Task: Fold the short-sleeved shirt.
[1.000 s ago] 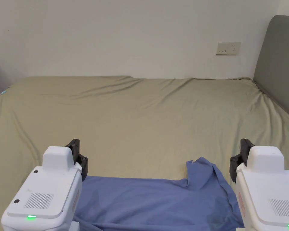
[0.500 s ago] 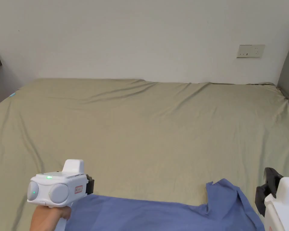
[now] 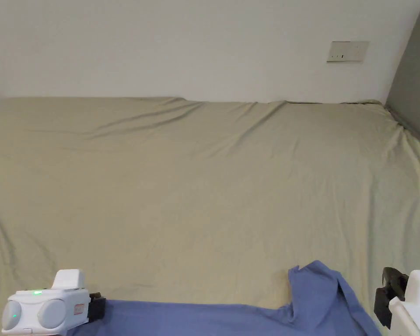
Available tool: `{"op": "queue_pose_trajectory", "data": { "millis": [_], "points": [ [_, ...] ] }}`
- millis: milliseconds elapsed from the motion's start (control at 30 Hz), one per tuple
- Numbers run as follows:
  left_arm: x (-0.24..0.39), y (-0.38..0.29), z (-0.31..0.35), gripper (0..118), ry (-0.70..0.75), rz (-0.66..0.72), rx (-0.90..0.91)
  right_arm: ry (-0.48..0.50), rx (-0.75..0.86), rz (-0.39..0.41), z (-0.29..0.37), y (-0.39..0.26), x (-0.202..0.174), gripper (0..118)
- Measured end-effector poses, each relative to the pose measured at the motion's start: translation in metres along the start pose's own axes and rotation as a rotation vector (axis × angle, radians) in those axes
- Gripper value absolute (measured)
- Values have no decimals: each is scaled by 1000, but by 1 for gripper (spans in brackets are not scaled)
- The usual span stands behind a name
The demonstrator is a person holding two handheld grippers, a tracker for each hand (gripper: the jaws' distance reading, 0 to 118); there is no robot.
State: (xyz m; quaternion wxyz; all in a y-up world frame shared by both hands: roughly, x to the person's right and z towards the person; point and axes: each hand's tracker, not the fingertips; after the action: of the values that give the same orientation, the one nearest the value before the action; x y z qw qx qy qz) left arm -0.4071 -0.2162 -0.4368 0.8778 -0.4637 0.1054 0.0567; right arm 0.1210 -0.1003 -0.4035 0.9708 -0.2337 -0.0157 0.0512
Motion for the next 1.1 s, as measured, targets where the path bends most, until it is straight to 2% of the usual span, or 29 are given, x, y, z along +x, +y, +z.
{"op": "queue_pose_trajectory", "data": {
  "millis": [33, 67, 100, 133, 200, 233, 300, 367, 400, 467, 500, 533, 567, 600, 633, 667, 733, 833, 900, 1100],
  "points": [
    [1, -1, 2, 10, -20, -7, 4, 4, -37, -4, -11, 0, 5, 4],
    [4, 0, 2, 8, -21, -11, 9, 9, -88, -14, -28, 0, 10, 12],
    [7, 0, 4, 5, -21, -10, 12, 15, -168, -29, -47, -1, 16, 25],
    [9, 1, 7, 5, -17, -8, 16, 24, -236, -47, -62, -2, 19, 46],
    [14, 1, 19, 4, -19, -6, 49, 60, -370, -67, -98, -10, 26, 67],
    [14, 1, 26, 4, -23, 2, 69, 83, -386, -72, -112, -16, 28, 72],
    [13, 2, 41, 4, -46, 10, 100, 83, -478, -22, -140, -28, 26, 75],
    [12, 4, 56, 3, -66, 10, 125, 69, -522, 16, -156, -40, 19, 91],
    [11, 4, 62, 3, -74, 12, 134, 80, -533, 43, -156, -44, 10, 93],
    [9, 5, 72, 3, -93, 25, 146, 87, -554, 78, -155, -51, -1, 87],
    [8, 4, 76, 3, -100, 31, 151, 83, -554, 104, -154, -55, -7, 80],
    [6, 3, 80, 3, -105, 31, 154, 101, -543, 126, -157, -61, -6, 68],
    [6, 1, 84, 3, -105, 29, 157, 117, -503, 108, -152, -62, -6, 62],
    [5, -1, 85, 3, -104, 26, 161, 104, -511, 98, -146, -58, -7, 49],
    [5, -3, 87, 3, -101, 23, 165, 99, -522, 89, -144, -54, -7, 22],
    [4, -5, 91, 3, -97, 20, 168, 97, -527, 95, -143, -54, -3, 4],
    [2, -10, 99, 3, -87, 28, 176, 117, -463, 60, -124, -49, 2, 4],
    [-3, -20, 117, 3, -84, 54, 202, 128, -388, 65, -86, -37, 14, 4],
    [-5, -30, 134, 3, -79, 60, 220, 169, -329, 16, -53, -27, 25, 4],
    [-24, -69, 179, 3, -77, 123, 269, 256, -208, -49, 49, -27, 58, 4]
  ]
}}
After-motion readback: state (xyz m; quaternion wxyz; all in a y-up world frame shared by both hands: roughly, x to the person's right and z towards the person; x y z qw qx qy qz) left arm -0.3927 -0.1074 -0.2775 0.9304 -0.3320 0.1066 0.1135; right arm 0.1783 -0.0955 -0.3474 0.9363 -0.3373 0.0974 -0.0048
